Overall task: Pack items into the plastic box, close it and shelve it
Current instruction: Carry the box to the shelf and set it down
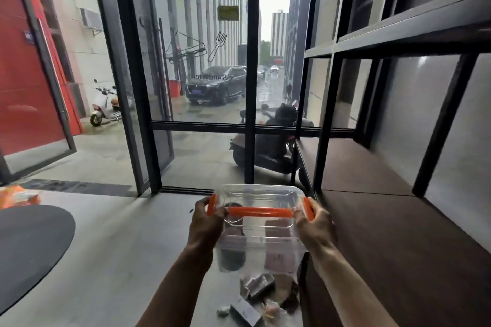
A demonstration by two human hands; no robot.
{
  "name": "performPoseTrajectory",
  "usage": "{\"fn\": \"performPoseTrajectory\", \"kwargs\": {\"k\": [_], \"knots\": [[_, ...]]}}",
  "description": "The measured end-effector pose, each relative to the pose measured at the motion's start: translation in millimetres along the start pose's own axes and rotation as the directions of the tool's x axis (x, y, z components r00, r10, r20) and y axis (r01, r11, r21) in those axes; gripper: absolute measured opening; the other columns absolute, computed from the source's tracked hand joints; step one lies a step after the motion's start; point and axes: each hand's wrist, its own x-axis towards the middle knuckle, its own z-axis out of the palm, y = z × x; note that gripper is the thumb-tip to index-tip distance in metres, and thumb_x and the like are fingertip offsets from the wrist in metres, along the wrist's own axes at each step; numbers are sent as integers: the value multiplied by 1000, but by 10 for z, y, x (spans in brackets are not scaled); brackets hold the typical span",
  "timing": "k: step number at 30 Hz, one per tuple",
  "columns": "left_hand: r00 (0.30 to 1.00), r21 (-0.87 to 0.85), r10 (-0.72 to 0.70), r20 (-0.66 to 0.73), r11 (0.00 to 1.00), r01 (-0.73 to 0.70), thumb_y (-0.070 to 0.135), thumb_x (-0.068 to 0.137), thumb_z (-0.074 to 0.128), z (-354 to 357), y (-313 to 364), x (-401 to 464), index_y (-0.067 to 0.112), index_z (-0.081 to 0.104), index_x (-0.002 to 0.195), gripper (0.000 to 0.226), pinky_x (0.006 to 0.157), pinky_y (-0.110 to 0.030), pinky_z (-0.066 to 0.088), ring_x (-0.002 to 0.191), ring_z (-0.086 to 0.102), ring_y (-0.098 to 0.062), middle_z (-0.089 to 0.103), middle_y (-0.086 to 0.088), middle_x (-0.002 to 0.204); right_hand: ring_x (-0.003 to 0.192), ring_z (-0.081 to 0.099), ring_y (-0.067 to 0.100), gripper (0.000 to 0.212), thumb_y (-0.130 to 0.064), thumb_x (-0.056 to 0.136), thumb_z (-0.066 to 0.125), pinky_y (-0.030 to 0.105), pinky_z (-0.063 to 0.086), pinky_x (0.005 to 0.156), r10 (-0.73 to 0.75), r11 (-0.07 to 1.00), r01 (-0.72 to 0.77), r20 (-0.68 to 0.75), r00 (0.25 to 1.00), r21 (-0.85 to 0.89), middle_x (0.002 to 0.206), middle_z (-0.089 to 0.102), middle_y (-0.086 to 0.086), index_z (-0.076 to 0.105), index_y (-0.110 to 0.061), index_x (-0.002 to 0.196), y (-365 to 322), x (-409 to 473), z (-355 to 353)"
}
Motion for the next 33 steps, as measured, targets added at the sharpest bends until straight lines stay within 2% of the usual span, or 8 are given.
{"fn": "performPoseTrajectory", "kwargs": {"k": [5, 8, 13, 18, 23, 27, 30, 33], "knots": [[1000, 6, -14, 20, 1000, 14, 35, 93, 60, 552, 96, 977, 22, 45, 134, 46, 59, -28, 43, 99, 56, -24, 57, -10, 121, 97, 59, 20, 60, -31, 96, 61, 30, 50, 84, -11, 1000, 11, -11, 1000, -8, 130, 66, 11, 42, -18, 151, -37, 1049, 201], [998, 4, -13, 68, 1000, 12, 32, 92, 61, 976, 90, 1487, 22, 46, 135, 46, 65, -33, 46, 104, 59, -28, 58, -11, 124, 114, 64, 29, 63, -33, 96, 61, 39, 54, 96, 16, 1000, -17, -53, 998, -8, 137, 63, 13, 39, -17, 153, 28, 1567, 190], [971, 6, -31, 238, 1000, 30, 33, 90, 66, 1812, 29, 2178, 18, 47, 134, 51, 78, -40, 50, 108, 58, -29, 57, -8, 123, 118, 64, 30, 64, -34, 97, 59, 46, 55, 100, 91, 996, -92, -171, 981, 2, 140, 61, 10, 35, -19, 155, 303, 2301, 65], [898, -10, -22, 439, 1000, 29, 27, 89, 65, 2731, 34, 2851, 20, 48, 130, 44, 78, -39, 48, 92, 58, -13, 59, 5, 102, 119, 65, 29, 64, -35, 94, 62, 46, 55, 100, 152, 987, -163, -339, 928, -2, 140, 62, 7, 40, -21, 153, 535, 3040, -150], [778, 29, -42, 626, 999, 31, 34, 85, 69, 3680, 71, 3243, 24, 54, 125, 44, 97, -48, 49, 103, 63, -22, 67, -4, 112, 125, 61, 28, 60, -34, 93, 67, 42, 51, 104, 201, 968, -252, -540, 817, -20, 141, 62, 7, 50, -17, 147, 760, 3450, -466], [627, 79, -55, 777, 997, -10, 35, 80, 67, 4392, -23, 3207, 26, 52, 129, 51, 94, -52, 52, 103, 64, -25, 66, -4, 114, 129, 57, 27, 65, -35, 93, 68, 46, 48, 108, 260, 949, -312, -678, 687, 48, 145, 57, 9, 46, -15, 150, 951, 3461, -770], [488, 112, -70, 870, 992, -58, 36, 79, 71, 4847, -130, 2943, 29, 53, 128, 53, 83, -44, 58, 95, 67, -20, 67, 3, 109, 133, 52, 26, 65, -29, 95, 65, 42, 46, 108, 381, 914, -343, -755, 534, 219, 150, 50, 8, 39, -17, 153, 1144, 3235, -1009], [323, 116, -68, 944, 985, -131, 43, 76, 76, 5126, -272, 2526, 36, 62, 110, 38, 56, -29, 60, 71, 72, -10, 74, 4, 89, 133, 50, 26, 66, -30, 96, 63, 39, 45, 102, 467, 863, -395, -797, 383, 316, 150, 48, 9, 35, -18, 154, 1310, 2870, -1233]]}}
